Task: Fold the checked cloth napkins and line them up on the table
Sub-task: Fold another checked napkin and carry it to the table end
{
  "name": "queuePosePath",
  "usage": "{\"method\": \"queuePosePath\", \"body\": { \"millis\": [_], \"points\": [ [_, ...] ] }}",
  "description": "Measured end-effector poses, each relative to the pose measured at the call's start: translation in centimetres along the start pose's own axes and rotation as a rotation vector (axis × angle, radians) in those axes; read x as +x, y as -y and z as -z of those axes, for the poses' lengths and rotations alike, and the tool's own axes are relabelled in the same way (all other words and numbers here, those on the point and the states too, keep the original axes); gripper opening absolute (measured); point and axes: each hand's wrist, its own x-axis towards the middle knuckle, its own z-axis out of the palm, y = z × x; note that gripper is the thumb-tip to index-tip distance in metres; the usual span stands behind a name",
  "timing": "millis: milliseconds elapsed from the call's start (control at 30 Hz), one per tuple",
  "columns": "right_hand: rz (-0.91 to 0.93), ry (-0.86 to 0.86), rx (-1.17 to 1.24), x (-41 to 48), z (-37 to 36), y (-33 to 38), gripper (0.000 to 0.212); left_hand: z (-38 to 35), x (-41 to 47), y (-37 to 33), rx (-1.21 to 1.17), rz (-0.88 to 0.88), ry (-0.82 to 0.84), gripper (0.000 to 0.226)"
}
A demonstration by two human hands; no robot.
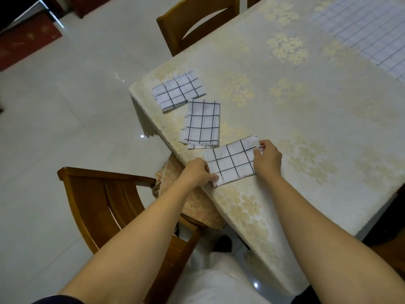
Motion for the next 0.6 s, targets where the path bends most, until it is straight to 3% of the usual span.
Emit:
{"method": "queuePosePath", "body": {
  "millis": [300, 400, 467, 533, 600],
  "points": [
    [0.103, -0.021, -0.134, 0.8, -0.5, -0.5, 0.032, -1.3, -1.2, 0.7, -0.004, 0.013, -0.072, 0.044],
    [0.128, -0.137, -0.264, -0.6, -0.4, 0.4, 0.051, -2.2, -2.0, 1.0, 0.071, -0.041, -0.382, 0.056],
    [0.328, -0.163, -0.276, -2.0, -1.0, 1.5, 0.053, -2.9, -2.1, 0.5, 0.206, -0.225, -0.606, 0.051],
    [0.522, -0.034, -0.251, -3.0, -2.2, 2.1, 0.049, -3.8, -1.7, -0.2, 0.216, -0.373, -0.546, 0.055],
    [0.516, 0.141, -0.251, -3.4, -3.4, 2.0, 0.048, -4.9, -1.4, -0.5, 0.150, -0.392, -0.352, 0.068]
  ]
}}
